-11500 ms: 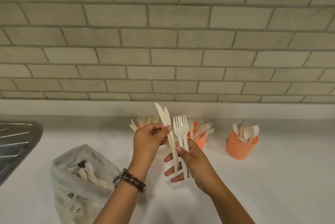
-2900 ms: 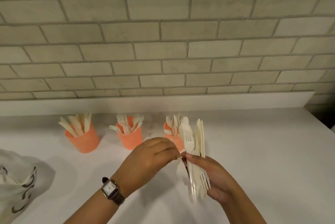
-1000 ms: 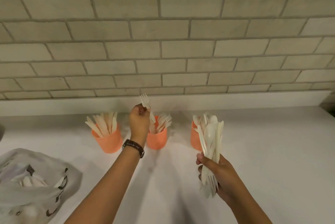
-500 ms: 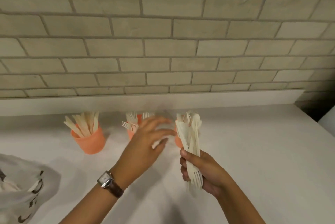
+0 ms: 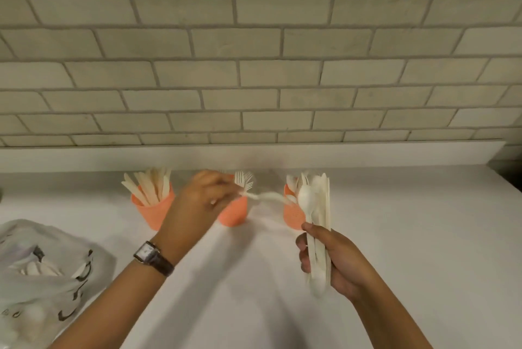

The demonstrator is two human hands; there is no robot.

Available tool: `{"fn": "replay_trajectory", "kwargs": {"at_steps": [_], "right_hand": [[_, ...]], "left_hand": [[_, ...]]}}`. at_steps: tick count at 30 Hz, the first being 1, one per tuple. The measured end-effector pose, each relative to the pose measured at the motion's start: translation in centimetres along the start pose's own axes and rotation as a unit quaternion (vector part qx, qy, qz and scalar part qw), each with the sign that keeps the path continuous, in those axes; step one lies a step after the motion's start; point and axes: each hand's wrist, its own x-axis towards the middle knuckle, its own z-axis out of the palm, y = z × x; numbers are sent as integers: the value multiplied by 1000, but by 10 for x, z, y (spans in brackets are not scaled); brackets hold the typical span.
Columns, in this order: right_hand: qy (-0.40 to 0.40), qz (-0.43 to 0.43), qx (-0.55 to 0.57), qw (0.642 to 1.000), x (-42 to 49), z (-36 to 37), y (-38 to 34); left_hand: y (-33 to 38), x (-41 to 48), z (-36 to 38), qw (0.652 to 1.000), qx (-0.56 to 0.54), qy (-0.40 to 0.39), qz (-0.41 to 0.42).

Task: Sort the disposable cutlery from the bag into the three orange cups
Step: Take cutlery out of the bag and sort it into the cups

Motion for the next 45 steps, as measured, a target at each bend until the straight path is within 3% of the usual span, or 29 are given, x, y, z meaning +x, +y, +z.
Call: {"fn": "replay_trajectory", "kwargs": {"at_steps": [2,5,9,11,14,19,25,27,30,32,39,43,45], "right_hand": [[15,-9,1,1000,-1,-8,1],[26,-18,-6,999,-2,-15,2],[34,-16,-16,999,-2,-18,1],[38,-15,-19,999,-2,-18,0],[42,-11,-23,999,-1,-16,-1],[38,1,-22,999,1,-11,-4],[16,-21,-51,998,-1,-8,-8],[9,-24,-57,998,-1,-8,-6],[-16,-23,-53,998,-2,-6,-3],[-28,-23,-67,997,-4,-5,-1],[-25,-32,-112,993,-9,-16,2],[7,-44,-139,989,-16,-28,-3],[49,-40,-147,987,-17,-39,-5]], "left_hand": [[-14,3,0,985,-34,49,-162],[-31,9,13,914,-106,105,-378],[-43,24,33,827,-255,129,-484],[-46,29,45,797,-276,143,-517],[-55,28,65,808,-228,136,-526],[-62,14,87,823,-147,18,-548],[-19,17,52,880,-116,105,-449],[17,15,44,885,-173,62,-428],[67,6,49,844,-282,-104,-445],[88,-2,58,816,-325,-170,-446],[104,-7,76,747,-402,-92,-522],[104,11,87,751,-389,-70,-529],[95,24,91,753,-386,-12,-533]]}}
